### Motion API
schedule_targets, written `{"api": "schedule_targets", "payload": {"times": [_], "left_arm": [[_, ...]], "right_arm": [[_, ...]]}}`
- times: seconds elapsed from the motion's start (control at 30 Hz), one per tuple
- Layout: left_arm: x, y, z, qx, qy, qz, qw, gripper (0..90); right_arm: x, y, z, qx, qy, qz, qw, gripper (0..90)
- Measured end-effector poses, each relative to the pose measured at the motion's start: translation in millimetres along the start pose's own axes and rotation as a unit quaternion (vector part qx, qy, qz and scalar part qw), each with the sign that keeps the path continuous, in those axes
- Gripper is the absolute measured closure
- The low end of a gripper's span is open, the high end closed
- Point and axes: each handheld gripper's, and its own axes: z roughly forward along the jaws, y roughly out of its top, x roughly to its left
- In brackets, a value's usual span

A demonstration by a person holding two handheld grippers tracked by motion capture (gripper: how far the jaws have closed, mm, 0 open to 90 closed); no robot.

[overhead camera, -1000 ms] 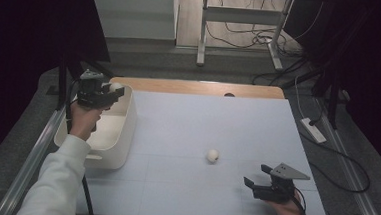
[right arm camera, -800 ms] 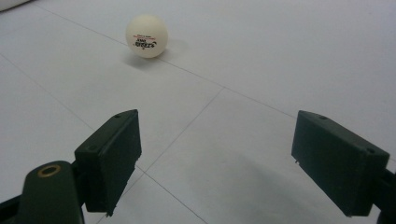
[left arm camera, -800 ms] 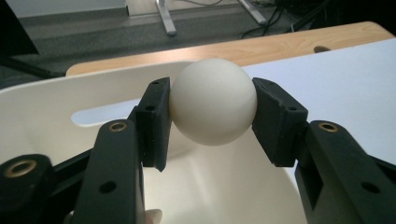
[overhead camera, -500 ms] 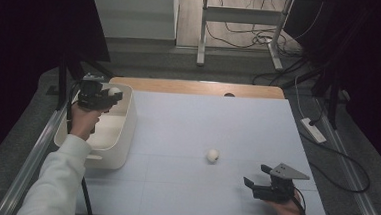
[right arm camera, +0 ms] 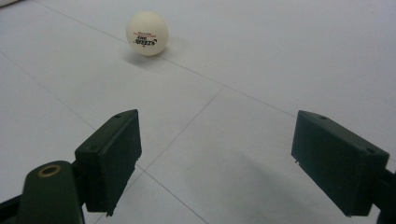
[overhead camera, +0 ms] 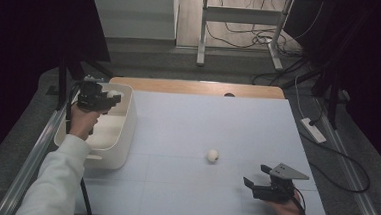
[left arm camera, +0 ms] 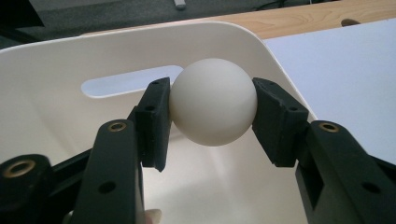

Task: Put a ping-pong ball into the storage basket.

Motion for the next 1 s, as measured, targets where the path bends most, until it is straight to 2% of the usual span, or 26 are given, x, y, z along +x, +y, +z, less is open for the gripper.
{"api": "schedule_targets", "payload": {"times": [0.27,0.37,0.47,0.57,0.7,0.9,1.0], "left_arm": [[1.5,-0.4,-3.2,-0.008,-0.002,-0.003,1.0,47.9],[-0.3,-0.2,-6.1,-0.017,-0.001,-0.001,0.9999,36.7],[-2.5,0.2,-10.7,-0.031,-0.012,0.002,0.9995,28.6],[-4.5,0.4,-13.5,-0.04,-0.019,0.005,0.999,25.7],[-9.2,0.5,-19.5,-0.054,-0.038,0.012,0.9977,24.2],[-15.2,0.3,-25.0,-0.066,-0.05,0.022,0.9963,23.5],[-21.4,-0.4,-31.3,-0.079,-0.066,0.026,0.9943,23.5]], "right_arm": [[0.2,-0.1,0.1,0.001,-0.001,-0.001,1.0,15.8],[0.2,-0.1,0.2,0.001,-0.001,-0.002,1.0,15.8],[0.2,-0.1,0.3,0.001,-0.002,-0.001,1.0,15.8],[0.5,-0.1,0.4,0.001,-0.002,-0.002,1.0,15.8],[0.6,0.0,0.1,0.0,-0.003,-0.002,1.0,15.8],[0.7,0.1,0.2,0.0,-0.003,-0.003,1.0,15.8],[0.4,0.5,-0.5,-0.002,-0.003,-0.002,1.0,15.9]]}}
